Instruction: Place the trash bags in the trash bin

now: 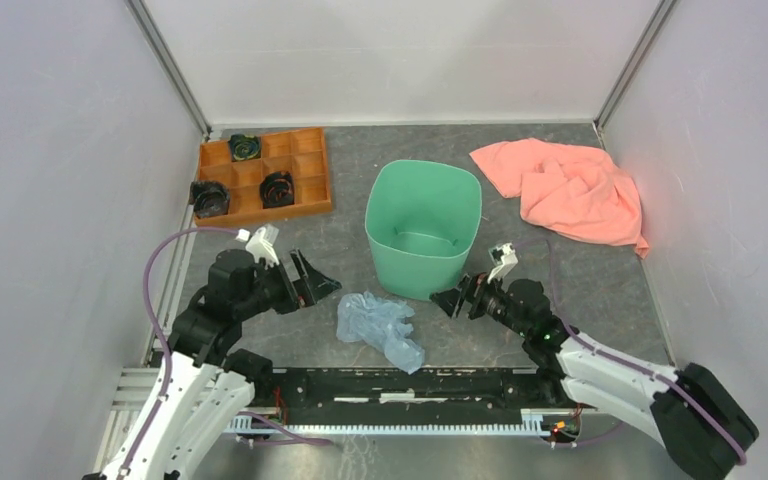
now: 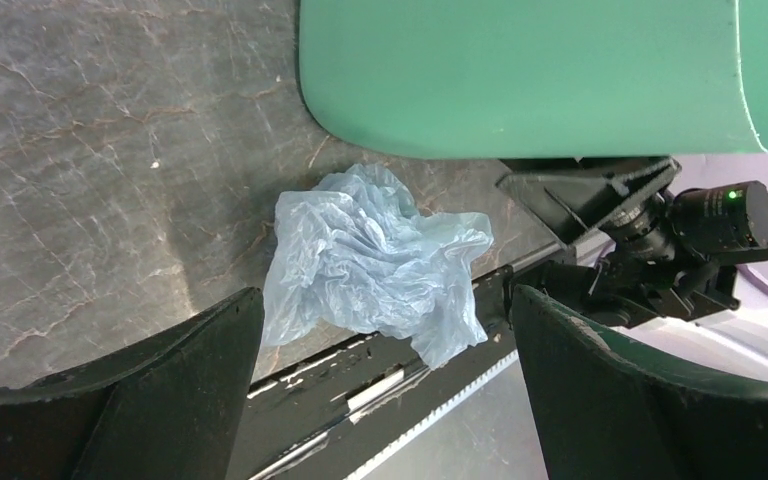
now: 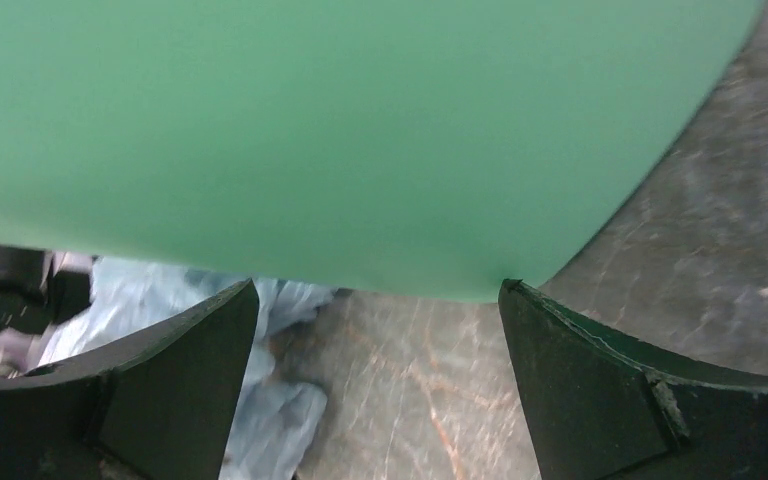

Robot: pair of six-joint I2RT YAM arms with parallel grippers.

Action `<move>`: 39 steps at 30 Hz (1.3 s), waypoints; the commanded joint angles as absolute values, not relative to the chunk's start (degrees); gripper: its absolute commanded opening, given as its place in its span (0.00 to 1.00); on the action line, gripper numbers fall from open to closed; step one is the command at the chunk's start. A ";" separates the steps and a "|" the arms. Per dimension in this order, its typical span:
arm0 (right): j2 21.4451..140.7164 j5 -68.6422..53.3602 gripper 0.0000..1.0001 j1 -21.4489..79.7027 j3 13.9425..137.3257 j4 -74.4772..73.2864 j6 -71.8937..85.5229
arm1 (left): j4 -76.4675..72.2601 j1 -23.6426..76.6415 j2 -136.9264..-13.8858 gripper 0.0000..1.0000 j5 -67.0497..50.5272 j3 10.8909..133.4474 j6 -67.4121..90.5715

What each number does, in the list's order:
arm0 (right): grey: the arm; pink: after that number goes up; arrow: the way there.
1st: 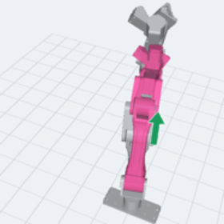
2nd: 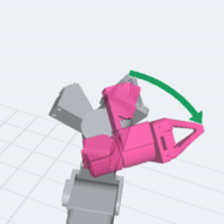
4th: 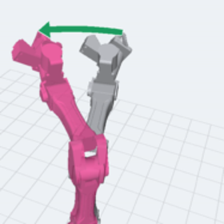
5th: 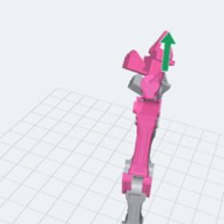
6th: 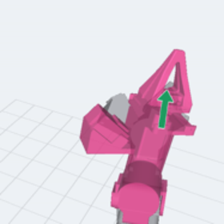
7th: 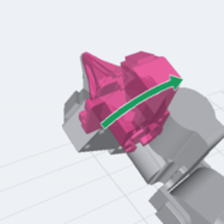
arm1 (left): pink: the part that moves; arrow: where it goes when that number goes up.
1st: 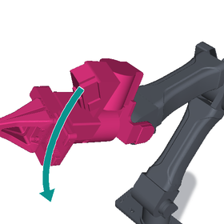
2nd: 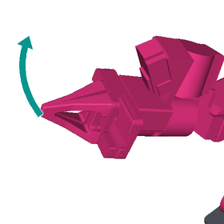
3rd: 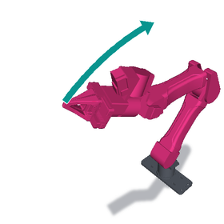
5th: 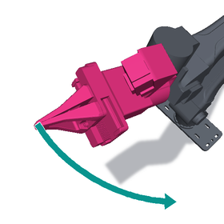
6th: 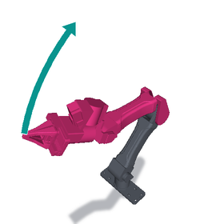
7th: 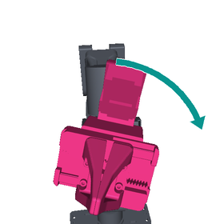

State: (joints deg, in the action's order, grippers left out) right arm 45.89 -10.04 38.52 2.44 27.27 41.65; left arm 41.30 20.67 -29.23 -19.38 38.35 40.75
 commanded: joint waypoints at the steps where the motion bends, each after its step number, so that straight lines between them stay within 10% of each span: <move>1: 53.09 2.89 0.98 38.76 6.25 39.68 43.93 | 36.71 20.79 -29.31 1.00 -22.97 36.29 45.37; 14: 81.37 3.71 0.98 33.80 23.67 46.27 38.65 | 23.84 21.28 -31.34 1.00 -28.79 25.76 53.87; 21: 77.30 -7.92 0.98 33.60 27.22 23.18 23.63 | 23.38 24.00 -35.33 1.00 -26.70 29.39 50.75; 39: 49.56 -11.82 0.98 34.69 13.66 -1.61 13.54 | 28.77 66.00 -67.42 1.00 28.39 50.31 44.83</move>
State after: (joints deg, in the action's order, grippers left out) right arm 50.13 -12.58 34.50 13.04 1.50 16.12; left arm 25.91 63.22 -62.22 13.74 46.28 46.83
